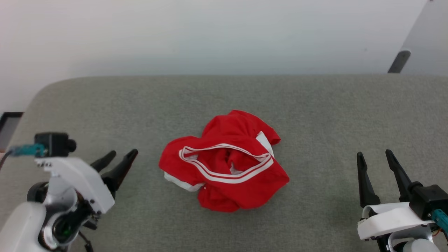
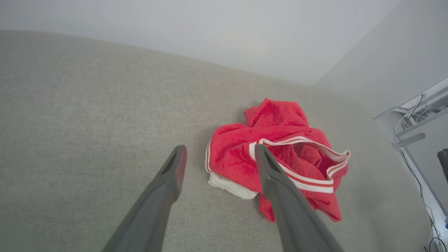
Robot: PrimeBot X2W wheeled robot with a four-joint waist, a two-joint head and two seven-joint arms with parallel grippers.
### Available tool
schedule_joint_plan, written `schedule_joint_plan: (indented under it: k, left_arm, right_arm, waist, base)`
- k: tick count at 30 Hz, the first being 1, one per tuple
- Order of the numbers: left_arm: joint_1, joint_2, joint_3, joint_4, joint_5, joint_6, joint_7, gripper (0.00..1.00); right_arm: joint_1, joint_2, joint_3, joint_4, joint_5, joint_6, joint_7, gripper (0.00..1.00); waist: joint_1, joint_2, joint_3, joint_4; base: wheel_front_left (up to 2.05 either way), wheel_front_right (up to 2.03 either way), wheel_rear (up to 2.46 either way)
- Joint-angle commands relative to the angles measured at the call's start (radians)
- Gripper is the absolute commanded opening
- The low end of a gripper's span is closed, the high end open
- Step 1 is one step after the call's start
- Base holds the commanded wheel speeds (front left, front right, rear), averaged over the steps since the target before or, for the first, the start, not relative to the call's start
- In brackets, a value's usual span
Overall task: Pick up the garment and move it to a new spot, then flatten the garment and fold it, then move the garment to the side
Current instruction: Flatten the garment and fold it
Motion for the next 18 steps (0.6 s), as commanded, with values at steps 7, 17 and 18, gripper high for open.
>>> schedule_joint_plan:
  k: [7,17,18]
  left_arm:
    - [-0.104,0.025,-0.08,0.013,-0.028,0.116,0.268,1.0]
    - [-0.167,0.065,-0.161,0.061,0.025,0.169,0.411,1.0]
    - [-0.173,0.065,-0.166,0.071,0.028,0.161,0.41,1.0]
  right_arm:
    - [-0.035,0.005,0.006,0.009,0.013,0.0,-0.012,1.0]
    - [-0.074,0.012,0.01,0.015,0.026,0.0,-0.017,1.0]
    - [-0.079,0.013,0.01,0.013,0.025,0.0,-0.017,1.0]
  waist:
    - [0.0,-0.0001,0.073,-0.058]
    - [0.0,-0.0001,0.143,-0.102]
    - [0.0,-0.0001,0.149,-0.105]
  base:
    - [0.0,0.0,0.0]
    - [0.0,0.0,0.0]
    - [0.0,0.0,0.0]
